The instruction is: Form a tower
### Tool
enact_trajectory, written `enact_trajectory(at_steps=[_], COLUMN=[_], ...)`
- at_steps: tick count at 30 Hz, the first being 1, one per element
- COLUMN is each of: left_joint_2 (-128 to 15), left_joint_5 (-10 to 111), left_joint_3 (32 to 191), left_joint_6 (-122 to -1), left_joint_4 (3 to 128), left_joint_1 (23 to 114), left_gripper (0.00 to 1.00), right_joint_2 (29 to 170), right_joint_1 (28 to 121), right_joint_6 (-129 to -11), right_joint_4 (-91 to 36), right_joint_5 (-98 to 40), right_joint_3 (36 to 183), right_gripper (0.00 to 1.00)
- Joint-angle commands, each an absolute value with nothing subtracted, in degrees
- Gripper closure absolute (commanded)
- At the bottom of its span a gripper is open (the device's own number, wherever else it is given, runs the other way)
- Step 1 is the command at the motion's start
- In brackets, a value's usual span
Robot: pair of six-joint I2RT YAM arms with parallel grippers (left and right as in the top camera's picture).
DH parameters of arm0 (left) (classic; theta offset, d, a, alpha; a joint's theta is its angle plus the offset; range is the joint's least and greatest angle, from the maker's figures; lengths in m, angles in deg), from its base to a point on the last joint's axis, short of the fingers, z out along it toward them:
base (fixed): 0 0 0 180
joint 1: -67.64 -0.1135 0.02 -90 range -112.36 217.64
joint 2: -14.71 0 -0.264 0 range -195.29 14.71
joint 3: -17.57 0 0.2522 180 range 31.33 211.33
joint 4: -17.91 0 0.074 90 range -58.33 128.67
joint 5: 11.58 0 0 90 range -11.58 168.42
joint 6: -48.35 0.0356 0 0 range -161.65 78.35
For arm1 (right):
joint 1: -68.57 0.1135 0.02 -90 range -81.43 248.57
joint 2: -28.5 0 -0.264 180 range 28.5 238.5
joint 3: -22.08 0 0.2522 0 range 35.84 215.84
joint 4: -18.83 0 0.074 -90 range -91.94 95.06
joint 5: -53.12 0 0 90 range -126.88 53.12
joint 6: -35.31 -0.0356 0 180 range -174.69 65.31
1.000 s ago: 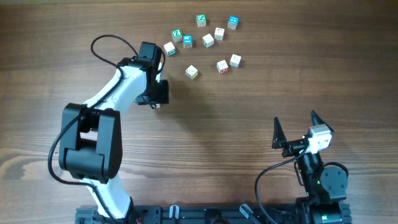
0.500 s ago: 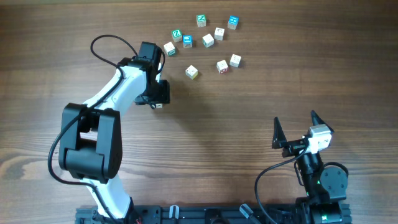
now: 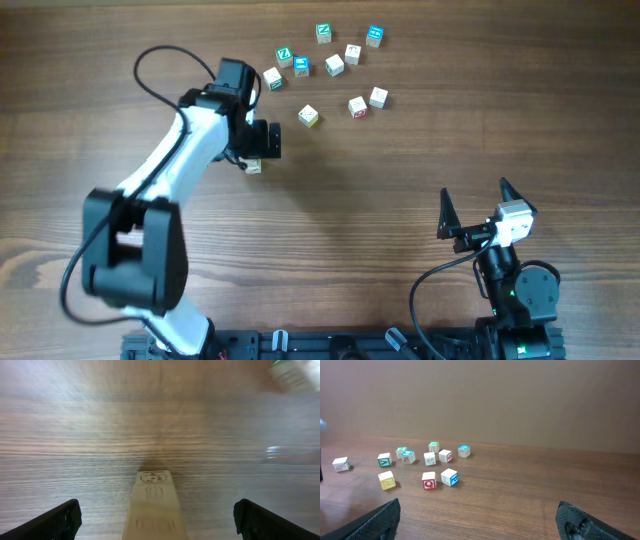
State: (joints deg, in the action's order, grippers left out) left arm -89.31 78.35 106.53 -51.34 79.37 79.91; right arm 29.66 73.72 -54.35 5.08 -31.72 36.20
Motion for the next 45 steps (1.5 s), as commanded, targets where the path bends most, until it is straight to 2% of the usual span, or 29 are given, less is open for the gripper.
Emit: enact_trajectory(at_steps=[1, 2, 7, 14, 16, 18, 19, 25, 29, 34, 36, 38, 43, 45], left_joint_2=[-86.1, -86.6, -88.0, -90.5, -90.8, -90.8, -90.8, -91.0, -91.1, -91.1, -91.1, -91.1, -91.1, -91.1], left_joint_5=[77.9, 77.8, 78.1, 78.1, 78.1, 78.1, 78.1, 78.1, 78.1, 80.1, 80.1, 80.0, 80.1, 80.0], left_joint_3=[108.0, 107.7, 102.0, 98.6, 98.6, 98.6, 98.6, 97.6, 96.1, 96.0, 96.0, 96.0, 96.0, 96.0], left_joint_6=[-51.1, -51.3, -54.2, -57.2, -57.2, -57.2, -57.2, -57.2, -57.1, -57.1, -57.1, -57.1, -57.1, -57.1], left_joint_4=[81.3, 82.1, 78.7, 72.9, 72.9, 72.1, 71.8, 70.2, 68.7, 68.6, 68.2, 68.0, 68.1, 68.1], left_joint_1=[79.5, 79.5, 79.9, 80.3, 80.7, 80.8, 80.8, 80.8, 80.8, 80.8, 80.8, 80.8, 80.8, 80.8], left_gripper=[0.02, 0.08, 0.07, 0.15, 0.21, 0.34, 0.36, 0.32, 0.43, 0.44, 0.52, 0.65, 0.77, 0.69], right_joint_2=[29.4, 29.4, 29.4, 29.4, 29.4, 29.4, 29.4, 29.4, 29.4, 29.4, 29.4, 29.4, 29.5, 29.5], right_joint_1=[73.5, 73.5, 73.5, 73.5, 73.5, 73.5, 73.5, 73.5, 73.5, 73.5, 73.5, 73.5, 73.5, 73.5], right_joint_6=[-53.6, -53.5, -53.6, -53.5, -53.6, -53.6, -53.6, -53.6, -53.5, -53.6, -53.6, -53.6, -53.5, -53.5], right_joint_4=[5.4, 5.4, 5.4, 5.4, 5.4, 5.4, 5.4, 5.4, 5.4, 5.4, 5.4, 5.4, 5.4, 5.4], right_joint_5=[-30.8, -30.8, -30.8, -30.8, -30.8, -30.8, -30.8, -30.8, -30.8, -30.8, -30.8, -30.8, -30.8, -30.8], right_joint_3=[36.1, 36.1, 36.1, 36.1, 36.1, 36.1, 36.1, 36.1, 36.1, 36.1, 36.1, 36.1, 36.1, 36.1], right_gripper=[0.00, 0.00, 0.00, 0.00, 0.00, 0.00, 0.00, 0.00, 0.00, 0.00, 0.00, 0.00, 0.00, 0.01])
